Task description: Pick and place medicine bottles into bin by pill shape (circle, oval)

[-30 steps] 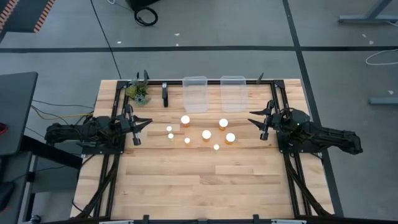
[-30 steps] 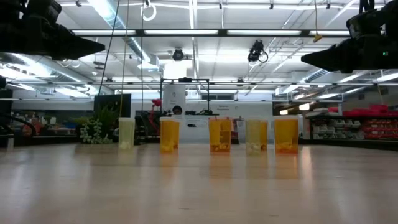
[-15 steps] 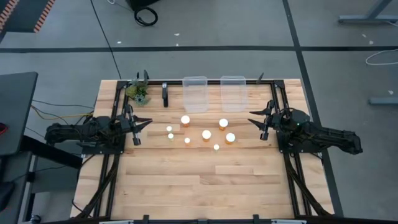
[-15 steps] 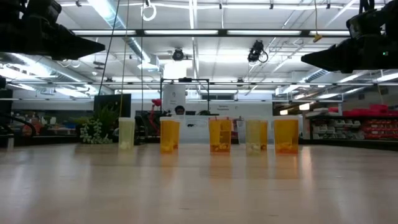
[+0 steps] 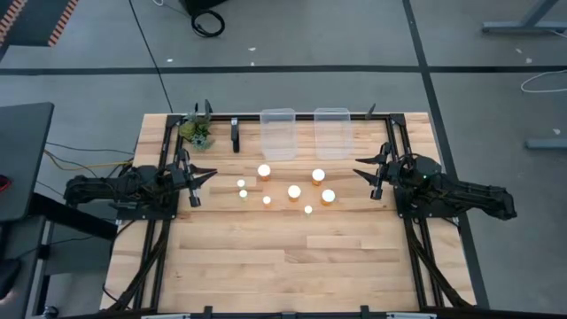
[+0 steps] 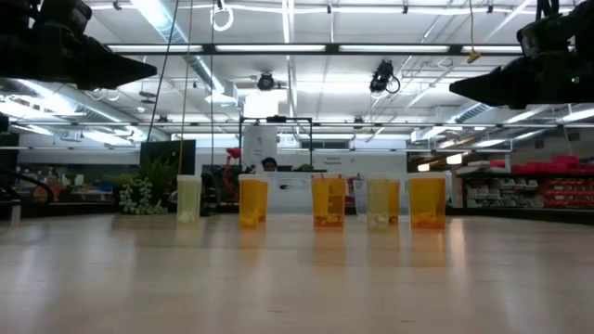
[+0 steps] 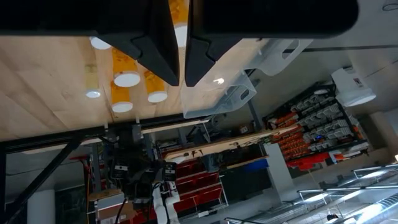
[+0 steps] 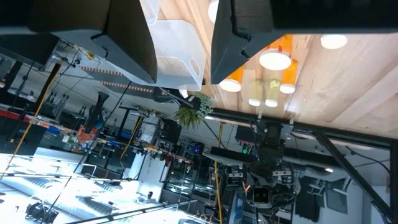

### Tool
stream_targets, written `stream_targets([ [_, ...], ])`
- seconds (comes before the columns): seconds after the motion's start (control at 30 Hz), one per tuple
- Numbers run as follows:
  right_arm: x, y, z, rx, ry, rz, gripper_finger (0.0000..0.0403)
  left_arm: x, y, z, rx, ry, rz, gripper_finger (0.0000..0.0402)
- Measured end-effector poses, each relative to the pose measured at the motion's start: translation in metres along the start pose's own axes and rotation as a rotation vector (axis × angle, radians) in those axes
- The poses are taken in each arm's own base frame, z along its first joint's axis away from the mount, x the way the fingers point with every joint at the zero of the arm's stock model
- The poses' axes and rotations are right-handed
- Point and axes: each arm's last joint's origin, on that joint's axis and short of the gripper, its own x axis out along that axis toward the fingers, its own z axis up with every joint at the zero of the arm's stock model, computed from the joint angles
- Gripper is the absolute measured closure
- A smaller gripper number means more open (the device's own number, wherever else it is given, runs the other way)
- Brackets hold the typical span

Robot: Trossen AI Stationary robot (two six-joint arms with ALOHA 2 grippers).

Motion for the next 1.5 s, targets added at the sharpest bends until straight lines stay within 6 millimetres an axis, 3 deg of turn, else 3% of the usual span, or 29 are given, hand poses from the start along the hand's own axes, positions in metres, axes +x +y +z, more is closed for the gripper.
stream_targets([
  [1.5,0.0,0.0,-0.0001,-0.009,0.0,0.0,0.0246,0.0,-0.0001,-0.0001,0.002,0.001,0.0,0.0374],
])
